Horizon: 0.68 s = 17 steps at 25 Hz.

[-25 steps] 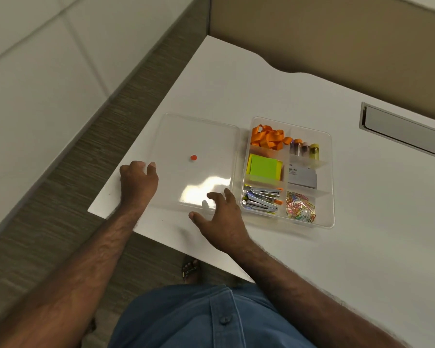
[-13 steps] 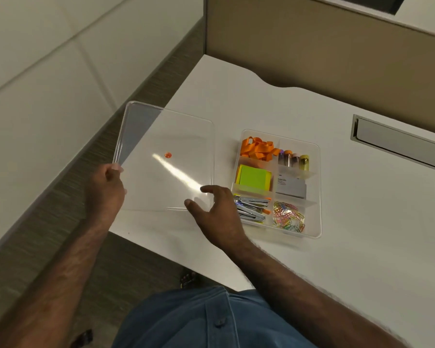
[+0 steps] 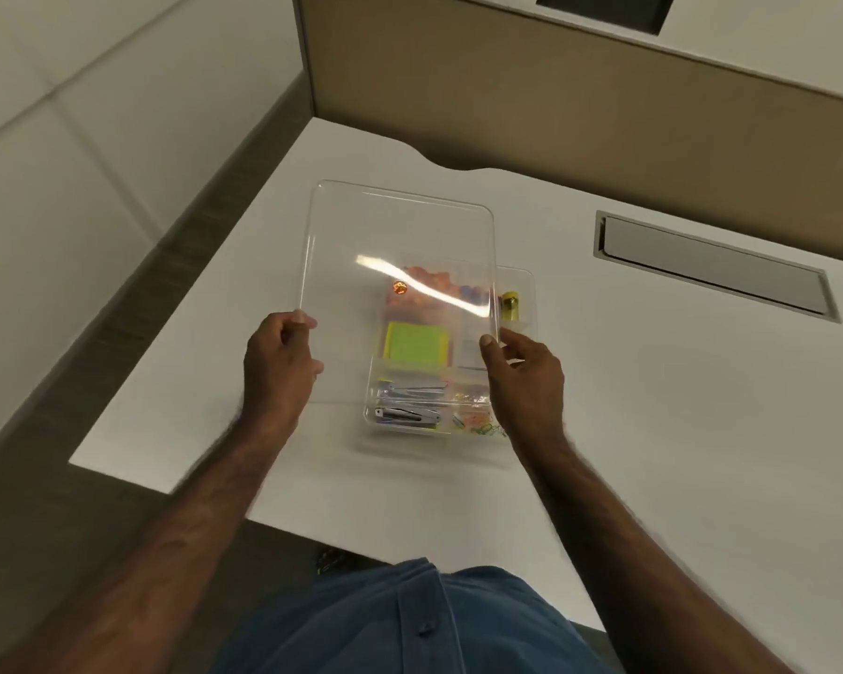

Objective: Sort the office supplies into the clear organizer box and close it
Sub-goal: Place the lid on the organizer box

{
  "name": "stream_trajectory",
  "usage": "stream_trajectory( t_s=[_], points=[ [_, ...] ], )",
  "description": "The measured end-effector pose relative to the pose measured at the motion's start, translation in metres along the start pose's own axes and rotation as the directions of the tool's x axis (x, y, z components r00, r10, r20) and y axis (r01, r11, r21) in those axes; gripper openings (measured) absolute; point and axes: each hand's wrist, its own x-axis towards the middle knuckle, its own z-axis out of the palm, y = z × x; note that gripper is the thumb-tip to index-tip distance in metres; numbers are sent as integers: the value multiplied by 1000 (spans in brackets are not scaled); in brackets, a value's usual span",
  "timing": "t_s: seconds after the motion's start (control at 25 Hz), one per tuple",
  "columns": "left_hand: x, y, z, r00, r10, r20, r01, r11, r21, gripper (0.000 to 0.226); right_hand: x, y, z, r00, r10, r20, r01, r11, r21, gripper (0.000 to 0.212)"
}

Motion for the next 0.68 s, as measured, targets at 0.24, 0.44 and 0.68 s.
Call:
stream_trajectory(
  t_s=[0.24, 0.44, 0.68],
  points=[
    [-30, -17, 72, 998, 45, 42, -53, 975, 214, 24, 24, 55, -33, 994, 50, -100, -57, 996, -64, 33],
    [-47, -30, 90, 987, 157, 24, -156, 928, 338, 23, 31, 82, -34, 994, 67, -85, -78, 988, -132, 35],
    [-50, -29, 91, 977, 212, 16, -201, 897, 394, 31, 31, 96, -31, 996, 32, -87, -46, 986, -162, 33]
  ],
)
